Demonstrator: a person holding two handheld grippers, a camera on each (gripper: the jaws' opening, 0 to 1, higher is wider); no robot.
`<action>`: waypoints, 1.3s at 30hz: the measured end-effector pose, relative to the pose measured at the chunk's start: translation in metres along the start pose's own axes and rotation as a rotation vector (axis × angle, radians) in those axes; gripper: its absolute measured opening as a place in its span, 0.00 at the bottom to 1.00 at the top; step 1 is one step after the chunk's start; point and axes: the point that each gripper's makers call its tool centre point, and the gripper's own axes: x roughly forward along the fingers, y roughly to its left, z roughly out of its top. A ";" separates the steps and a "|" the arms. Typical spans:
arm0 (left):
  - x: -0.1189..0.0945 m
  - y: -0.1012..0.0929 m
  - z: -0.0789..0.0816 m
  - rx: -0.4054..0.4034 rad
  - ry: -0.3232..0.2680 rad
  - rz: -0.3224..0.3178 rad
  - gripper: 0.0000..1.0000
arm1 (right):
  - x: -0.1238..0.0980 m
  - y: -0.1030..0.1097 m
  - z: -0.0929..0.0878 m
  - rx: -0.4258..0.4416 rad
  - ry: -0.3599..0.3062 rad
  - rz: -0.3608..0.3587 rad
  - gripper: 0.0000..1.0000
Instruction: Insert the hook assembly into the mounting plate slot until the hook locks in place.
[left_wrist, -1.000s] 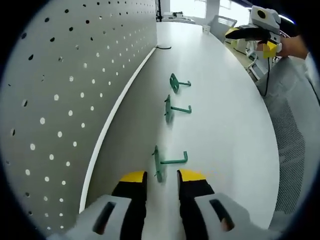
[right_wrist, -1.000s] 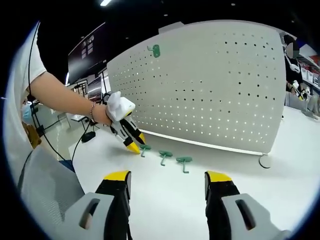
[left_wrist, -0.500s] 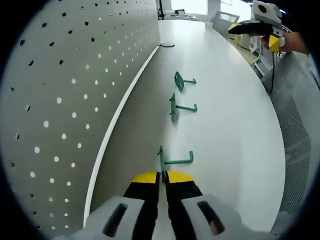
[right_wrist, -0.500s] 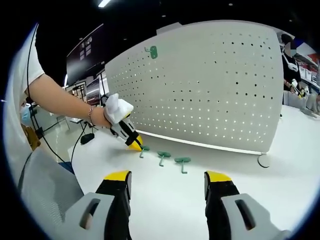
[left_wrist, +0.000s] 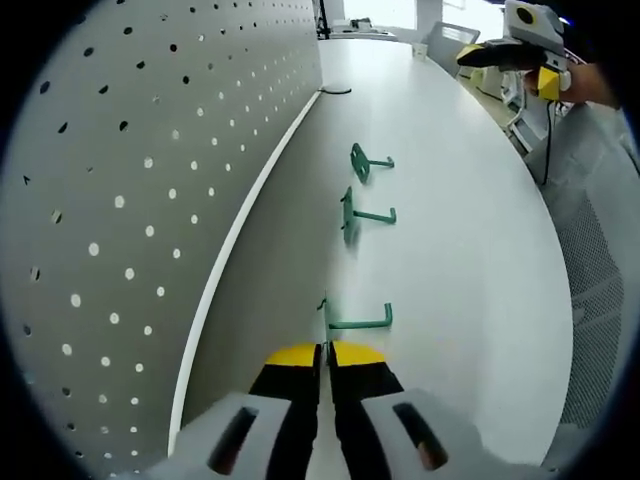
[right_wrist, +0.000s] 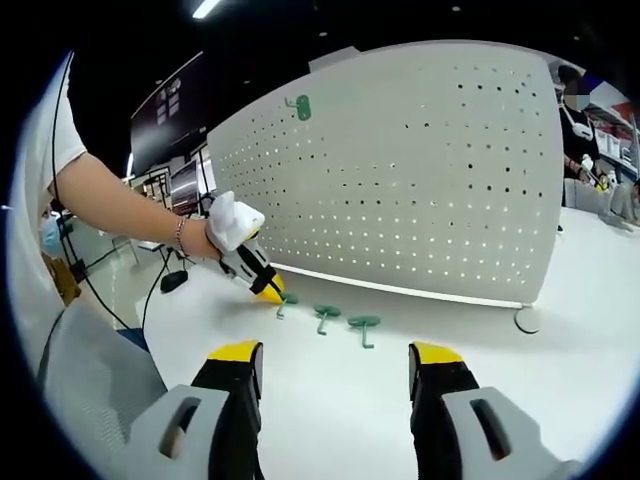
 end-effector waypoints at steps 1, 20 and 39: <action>0.000 0.000 0.000 -0.001 0.000 0.000 0.04 | 0.000 0.000 0.000 -0.002 0.002 0.001 0.57; -0.008 0.009 0.007 0.001 -0.081 0.094 0.03 | -0.001 -0.001 0.001 0.002 -0.004 -0.005 0.57; -0.023 0.009 0.023 -0.111 -0.224 0.141 0.03 | -0.001 -0.001 0.003 0.001 -0.012 -0.003 0.57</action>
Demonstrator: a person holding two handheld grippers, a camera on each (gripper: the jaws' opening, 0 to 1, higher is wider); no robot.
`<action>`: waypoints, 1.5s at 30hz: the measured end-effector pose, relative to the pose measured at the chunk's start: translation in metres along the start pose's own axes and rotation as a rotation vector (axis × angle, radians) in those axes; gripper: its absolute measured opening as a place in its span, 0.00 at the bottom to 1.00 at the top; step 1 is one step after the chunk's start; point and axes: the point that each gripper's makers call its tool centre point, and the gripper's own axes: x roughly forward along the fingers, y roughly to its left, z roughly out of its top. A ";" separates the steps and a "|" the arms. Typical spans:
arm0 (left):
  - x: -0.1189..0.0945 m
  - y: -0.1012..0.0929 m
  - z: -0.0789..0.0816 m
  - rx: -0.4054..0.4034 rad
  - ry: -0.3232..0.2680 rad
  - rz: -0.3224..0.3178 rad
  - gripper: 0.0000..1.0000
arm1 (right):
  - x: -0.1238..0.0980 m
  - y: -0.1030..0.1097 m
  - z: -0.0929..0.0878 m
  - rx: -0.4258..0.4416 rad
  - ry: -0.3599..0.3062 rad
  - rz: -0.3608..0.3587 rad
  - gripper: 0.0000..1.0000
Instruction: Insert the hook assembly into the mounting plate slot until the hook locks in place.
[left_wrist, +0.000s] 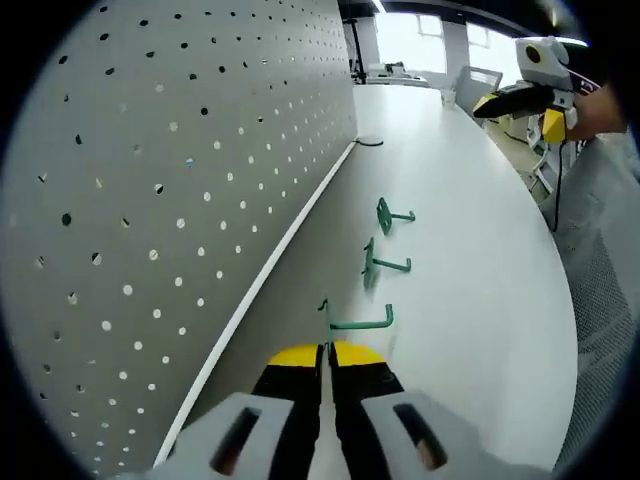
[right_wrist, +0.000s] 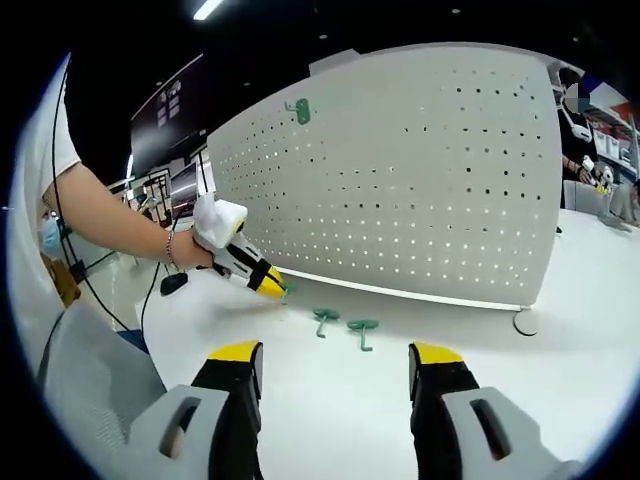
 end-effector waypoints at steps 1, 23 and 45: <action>-0.001 0.001 0.001 0.006 -0.009 0.011 0.02 | 0.000 0.000 0.000 0.000 0.000 0.000 0.57; -0.021 -0.004 0.021 -0.075 -0.169 0.065 0.02 | -0.001 0.002 0.005 -0.004 -0.018 0.010 0.57; -0.052 -0.002 0.035 -0.182 -0.299 0.146 0.02 | 0.000 0.007 0.011 -0.004 -0.041 0.027 0.57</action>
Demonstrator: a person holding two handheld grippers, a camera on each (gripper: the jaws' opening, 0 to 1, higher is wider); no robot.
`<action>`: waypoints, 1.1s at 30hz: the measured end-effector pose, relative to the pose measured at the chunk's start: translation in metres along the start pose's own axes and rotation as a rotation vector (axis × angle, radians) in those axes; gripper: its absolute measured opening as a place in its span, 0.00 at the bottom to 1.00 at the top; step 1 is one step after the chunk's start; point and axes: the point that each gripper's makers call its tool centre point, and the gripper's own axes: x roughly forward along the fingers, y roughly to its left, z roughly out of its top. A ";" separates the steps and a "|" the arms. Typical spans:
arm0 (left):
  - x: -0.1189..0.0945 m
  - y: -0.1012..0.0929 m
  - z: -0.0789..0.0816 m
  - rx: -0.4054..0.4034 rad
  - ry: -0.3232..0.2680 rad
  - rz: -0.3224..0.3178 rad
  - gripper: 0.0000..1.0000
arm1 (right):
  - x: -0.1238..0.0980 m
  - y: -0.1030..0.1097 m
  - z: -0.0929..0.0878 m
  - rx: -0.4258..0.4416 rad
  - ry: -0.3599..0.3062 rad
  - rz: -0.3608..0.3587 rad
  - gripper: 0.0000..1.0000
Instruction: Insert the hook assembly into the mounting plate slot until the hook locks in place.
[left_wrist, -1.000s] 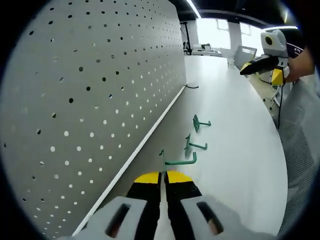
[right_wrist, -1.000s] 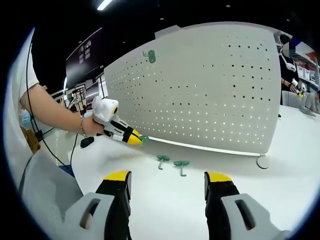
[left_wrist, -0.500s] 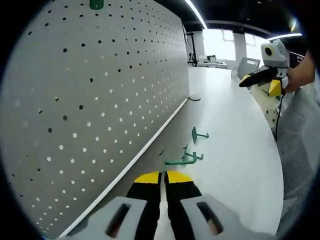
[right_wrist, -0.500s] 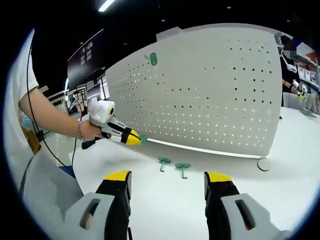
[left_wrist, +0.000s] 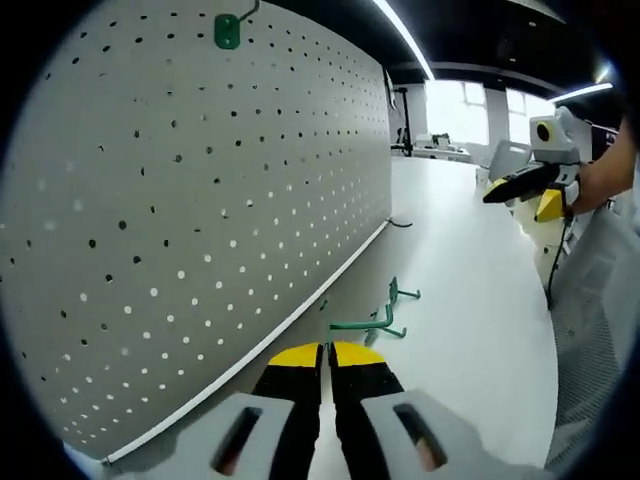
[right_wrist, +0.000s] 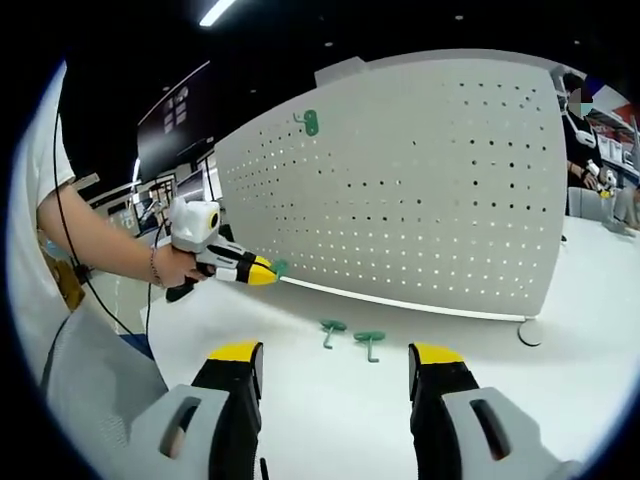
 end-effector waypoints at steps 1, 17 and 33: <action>-0.001 0.000 0.001 0.000 -0.002 0.002 0.02 | 0.000 0.000 0.000 0.001 -0.002 0.001 0.57; -0.023 -0.006 0.014 -0.030 -0.065 0.053 0.02 | 0.002 0.010 0.007 0.006 -0.026 0.023 0.57; -0.046 -0.016 0.030 -0.063 -0.135 0.089 0.02 | 0.003 0.019 0.012 0.005 -0.043 0.042 0.57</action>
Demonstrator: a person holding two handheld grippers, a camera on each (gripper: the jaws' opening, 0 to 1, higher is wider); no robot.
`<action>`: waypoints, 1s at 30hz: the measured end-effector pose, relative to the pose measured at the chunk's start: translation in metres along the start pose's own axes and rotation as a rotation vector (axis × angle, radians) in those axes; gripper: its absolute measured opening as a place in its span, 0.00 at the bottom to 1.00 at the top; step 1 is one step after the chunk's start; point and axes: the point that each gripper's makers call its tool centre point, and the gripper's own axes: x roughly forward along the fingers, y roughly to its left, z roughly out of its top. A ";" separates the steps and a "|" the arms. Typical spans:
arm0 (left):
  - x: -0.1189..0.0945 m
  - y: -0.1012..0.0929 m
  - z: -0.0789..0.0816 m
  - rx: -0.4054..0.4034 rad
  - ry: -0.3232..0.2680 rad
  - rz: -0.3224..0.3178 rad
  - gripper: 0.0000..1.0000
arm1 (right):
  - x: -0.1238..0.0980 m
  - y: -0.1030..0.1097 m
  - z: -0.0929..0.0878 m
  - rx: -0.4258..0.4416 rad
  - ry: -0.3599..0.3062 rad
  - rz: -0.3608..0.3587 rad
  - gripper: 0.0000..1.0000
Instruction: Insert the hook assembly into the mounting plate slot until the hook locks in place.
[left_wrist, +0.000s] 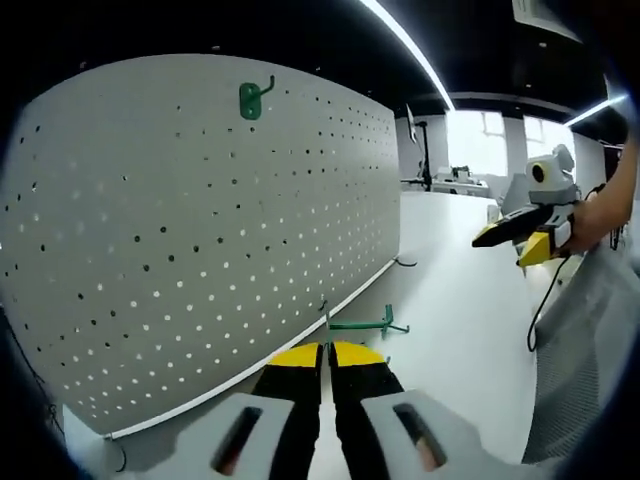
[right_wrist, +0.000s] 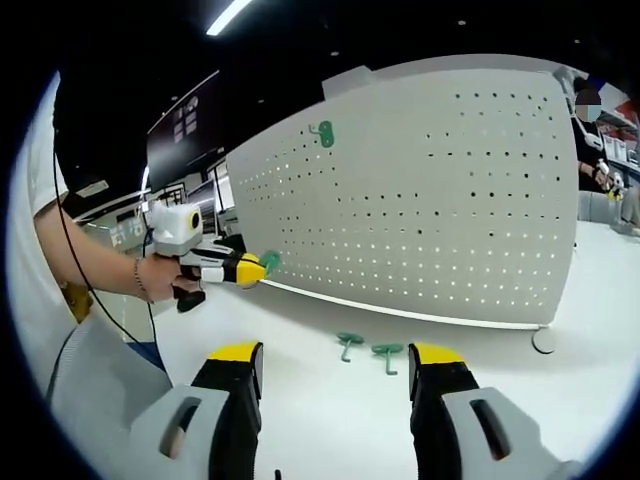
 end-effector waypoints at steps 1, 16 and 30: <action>-0.001 0.000 0.001 -0.001 -0.005 0.003 0.02 | 0.000 0.000 0.000 -0.001 0.001 0.001 0.57; -0.019 -0.004 0.034 -0.048 -0.122 0.038 0.02 | 0.004 0.006 0.008 -0.011 -0.014 0.016 0.57; -0.038 -0.017 0.055 -0.094 -0.209 0.054 0.02 | 0.005 0.008 0.015 -0.009 -0.036 0.021 0.56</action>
